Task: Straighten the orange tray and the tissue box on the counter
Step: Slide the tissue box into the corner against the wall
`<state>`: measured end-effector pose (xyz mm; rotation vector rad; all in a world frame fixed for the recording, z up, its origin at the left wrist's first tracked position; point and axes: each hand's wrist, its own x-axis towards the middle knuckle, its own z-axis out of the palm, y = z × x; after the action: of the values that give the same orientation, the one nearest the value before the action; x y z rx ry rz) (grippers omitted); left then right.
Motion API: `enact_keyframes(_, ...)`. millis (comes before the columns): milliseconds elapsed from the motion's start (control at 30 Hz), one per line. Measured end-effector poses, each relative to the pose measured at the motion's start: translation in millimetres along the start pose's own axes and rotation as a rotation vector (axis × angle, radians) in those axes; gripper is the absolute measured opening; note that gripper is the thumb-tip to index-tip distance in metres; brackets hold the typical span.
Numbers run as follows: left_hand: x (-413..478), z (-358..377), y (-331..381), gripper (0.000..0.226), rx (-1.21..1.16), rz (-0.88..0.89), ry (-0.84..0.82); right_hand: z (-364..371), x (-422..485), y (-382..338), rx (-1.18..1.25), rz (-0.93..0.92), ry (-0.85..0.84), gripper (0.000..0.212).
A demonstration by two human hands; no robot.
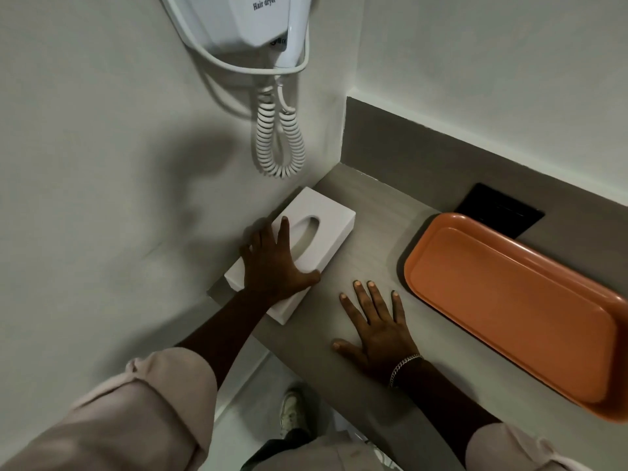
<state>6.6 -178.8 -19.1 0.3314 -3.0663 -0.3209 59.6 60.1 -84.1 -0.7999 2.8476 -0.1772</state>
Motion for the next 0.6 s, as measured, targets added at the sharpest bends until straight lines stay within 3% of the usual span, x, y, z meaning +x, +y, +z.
enact_keyframes(433,10.7,-1.5,-10.1,0.119,-0.016,0.038,-0.004,0.0,-0.8,-1.2,-0.014,-0.001,0.001,0.088)
enact_keyframes(600,-11.8,-5.4,-18.2,0.103,-0.055,0.220,0.085,-2.1,9.6,0.9,-0.003,-0.007,-0.064,0.092)
